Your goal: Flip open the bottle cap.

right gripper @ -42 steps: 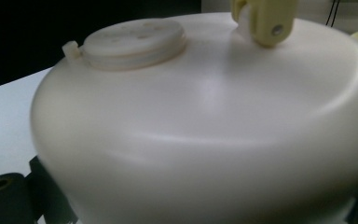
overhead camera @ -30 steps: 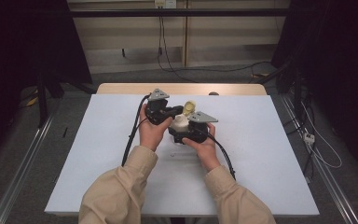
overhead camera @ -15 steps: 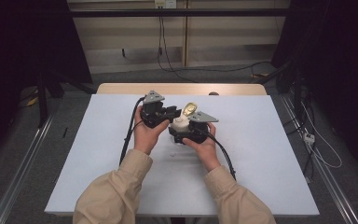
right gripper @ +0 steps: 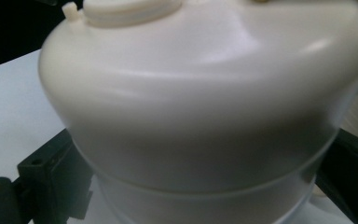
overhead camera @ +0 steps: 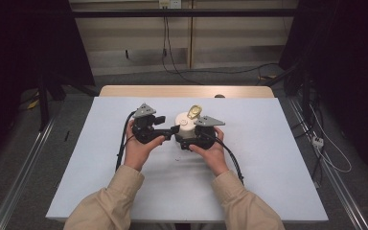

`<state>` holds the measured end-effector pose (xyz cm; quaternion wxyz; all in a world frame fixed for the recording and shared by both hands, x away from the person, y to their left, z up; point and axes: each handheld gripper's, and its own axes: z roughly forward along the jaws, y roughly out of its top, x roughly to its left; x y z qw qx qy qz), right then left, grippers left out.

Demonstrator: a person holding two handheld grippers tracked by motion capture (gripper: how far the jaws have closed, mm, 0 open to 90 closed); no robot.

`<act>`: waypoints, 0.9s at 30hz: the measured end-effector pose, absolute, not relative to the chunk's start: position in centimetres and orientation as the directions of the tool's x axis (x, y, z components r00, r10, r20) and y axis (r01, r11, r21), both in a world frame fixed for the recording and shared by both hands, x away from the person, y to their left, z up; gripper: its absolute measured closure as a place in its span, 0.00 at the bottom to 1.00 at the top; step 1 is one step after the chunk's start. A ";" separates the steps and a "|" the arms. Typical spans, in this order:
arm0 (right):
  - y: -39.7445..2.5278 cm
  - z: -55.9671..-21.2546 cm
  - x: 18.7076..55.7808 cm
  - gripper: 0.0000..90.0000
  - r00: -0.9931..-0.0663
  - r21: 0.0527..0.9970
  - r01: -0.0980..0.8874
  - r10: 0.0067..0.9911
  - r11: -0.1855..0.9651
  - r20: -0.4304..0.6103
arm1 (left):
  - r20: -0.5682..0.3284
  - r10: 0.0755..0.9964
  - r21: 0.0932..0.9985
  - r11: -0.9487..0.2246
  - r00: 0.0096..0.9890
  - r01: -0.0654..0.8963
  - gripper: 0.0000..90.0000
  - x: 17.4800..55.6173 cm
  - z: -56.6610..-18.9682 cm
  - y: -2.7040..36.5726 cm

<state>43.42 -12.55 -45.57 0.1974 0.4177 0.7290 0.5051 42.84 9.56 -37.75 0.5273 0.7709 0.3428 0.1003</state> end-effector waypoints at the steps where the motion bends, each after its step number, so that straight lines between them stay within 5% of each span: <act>1: -12.6 -45.6 43.4 0.02 -0.575 0.901 0.411 0.807 0.141 0.136 | -0.206 0.632 0.881 -0.212 0.747 0.422 0.27 42.7 -37.8 9.8; 27: -15.4 -44.2 39.5 0.05 -0.615 0.904 0.397 0.777 0.158 0.134 | -0.183 0.654 0.873 -0.235 0.734 0.427 0.08 39.7 -40.8 15.8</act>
